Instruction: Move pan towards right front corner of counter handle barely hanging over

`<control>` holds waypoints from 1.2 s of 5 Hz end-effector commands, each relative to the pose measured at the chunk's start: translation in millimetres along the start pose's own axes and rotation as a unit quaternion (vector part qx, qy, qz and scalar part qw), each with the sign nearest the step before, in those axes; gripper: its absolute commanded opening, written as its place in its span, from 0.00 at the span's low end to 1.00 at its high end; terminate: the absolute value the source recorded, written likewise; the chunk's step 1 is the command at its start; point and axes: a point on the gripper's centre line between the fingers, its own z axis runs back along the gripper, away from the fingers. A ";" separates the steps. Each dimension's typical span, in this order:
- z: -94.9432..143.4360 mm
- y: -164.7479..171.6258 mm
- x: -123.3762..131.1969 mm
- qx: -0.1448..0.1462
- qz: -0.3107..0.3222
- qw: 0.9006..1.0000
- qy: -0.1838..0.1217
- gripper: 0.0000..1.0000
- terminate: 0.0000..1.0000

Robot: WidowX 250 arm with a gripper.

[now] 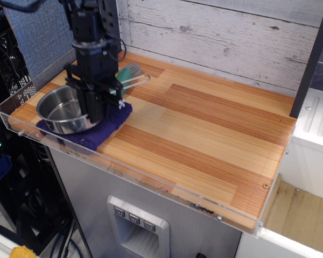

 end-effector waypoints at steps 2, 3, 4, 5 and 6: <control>89.0 5.9 -0.8 -0.018 -0.005 0.998 -0.061 0.00 0.00; 86.4 -35.2 7.4 -0.013 -0.064 0.996 -0.061 0.00 0.00; 83.2 -77.8 4.0 -0.027 -0.090 0.993 -0.077 0.00 0.00; 77.8 -105.4 4.2 -0.029 -0.083 0.992 -0.085 0.00 0.00; 66.1 -135.2 0.2 -0.028 -0.083 0.993 -0.083 0.00 0.00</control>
